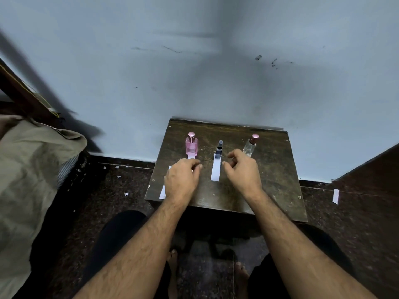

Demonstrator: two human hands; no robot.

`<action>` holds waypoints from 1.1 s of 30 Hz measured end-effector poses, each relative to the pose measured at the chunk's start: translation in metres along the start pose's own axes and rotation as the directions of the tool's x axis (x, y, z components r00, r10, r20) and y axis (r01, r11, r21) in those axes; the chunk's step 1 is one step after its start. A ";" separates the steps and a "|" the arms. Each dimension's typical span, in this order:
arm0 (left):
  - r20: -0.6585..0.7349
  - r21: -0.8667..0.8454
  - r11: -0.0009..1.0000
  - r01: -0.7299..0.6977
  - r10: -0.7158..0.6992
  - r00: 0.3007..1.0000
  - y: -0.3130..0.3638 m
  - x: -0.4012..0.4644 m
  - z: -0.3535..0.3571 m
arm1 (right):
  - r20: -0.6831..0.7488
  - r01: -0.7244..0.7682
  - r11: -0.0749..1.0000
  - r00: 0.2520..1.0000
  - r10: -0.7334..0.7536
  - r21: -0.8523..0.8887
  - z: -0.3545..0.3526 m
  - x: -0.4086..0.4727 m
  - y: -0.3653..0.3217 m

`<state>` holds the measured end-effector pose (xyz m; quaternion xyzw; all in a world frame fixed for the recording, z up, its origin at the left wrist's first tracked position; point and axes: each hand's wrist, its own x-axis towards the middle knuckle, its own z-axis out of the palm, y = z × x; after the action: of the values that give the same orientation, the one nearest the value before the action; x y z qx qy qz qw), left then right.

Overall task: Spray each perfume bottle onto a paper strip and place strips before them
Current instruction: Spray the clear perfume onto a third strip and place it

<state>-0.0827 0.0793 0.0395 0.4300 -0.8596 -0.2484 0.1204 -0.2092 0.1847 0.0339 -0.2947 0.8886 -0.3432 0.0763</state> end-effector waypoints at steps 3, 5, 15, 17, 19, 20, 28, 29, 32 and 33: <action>-0.030 -0.013 0.999 0.030 -0.030 0.999 -0.013 -0.012 -0.014 | 0.054 0.054 0.999 0.997 -0.053 -0.008 0.001 -0.014 -0.007; -0.050 -0.041 0.997 0.063 -0.065 0.997 -0.025 -0.019 -0.023 | 0.088 0.077 0.997 0.993 -0.076 -0.008 0.002 -0.023 -0.013; 0.015 -0.031 0.946 0.323 -0.322 0.946 -0.085 -0.030 -0.046 | 0.274 0.166 0.984 0.951 -0.143 -0.064 0.037 -0.047 -0.058; 0.049 -0.016 0.940 0.341 -0.340 0.939 -0.092 -0.030 -0.046 | 0.317 0.185 0.980 0.936 -0.152 -0.077 0.050 -0.049 -0.065; 0.081 -0.010 0.936 0.351 -0.349 0.934 -0.099 -0.028 -0.045 | 0.344 0.194 0.978 0.926 -0.156 -0.079 0.064 -0.050 -0.073; 0.097 -0.010 0.936 0.353 -0.350 0.932 -0.102 -0.026 -0.045 | 0.358 0.202 0.976 0.920 -0.159 -0.085 0.072 -0.049 -0.076; 0.182 0.004 0.947 0.320 -0.315 0.931 -0.107 -0.018 -0.037 | 0.452 0.272 0.942 0.878 -0.161 -0.194 0.111 -0.040 -0.084; 0.184 0.009 0.947 0.320 -0.316 0.931 -0.108 -0.017 -0.036 | 0.459 0.288 0.934 0.873 -0.165 -0.213 0.113 -0.039 -0.084; 0.194 0.022 0.947 0.319 -0.317 0.928 -0.108 -0.015 -0.037 | 0.474 0.329 0.906 0.863 -0.174 -0.265 0.116 -0.039 -0.082; 0.200 0.021 0.947 0.321 -0.319 0.927 -0.108 -0.014 -0.037 | 0.477 0.337 0.901 0.861 -0.178 -0.272 0.117 -0.038 -0.081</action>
<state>0.0150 0.0237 0.0131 0.5363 -0.7843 -0.3118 -0.0063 -0.1004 0.0929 -0.0037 -0.4913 0.8457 -0.1131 0.1751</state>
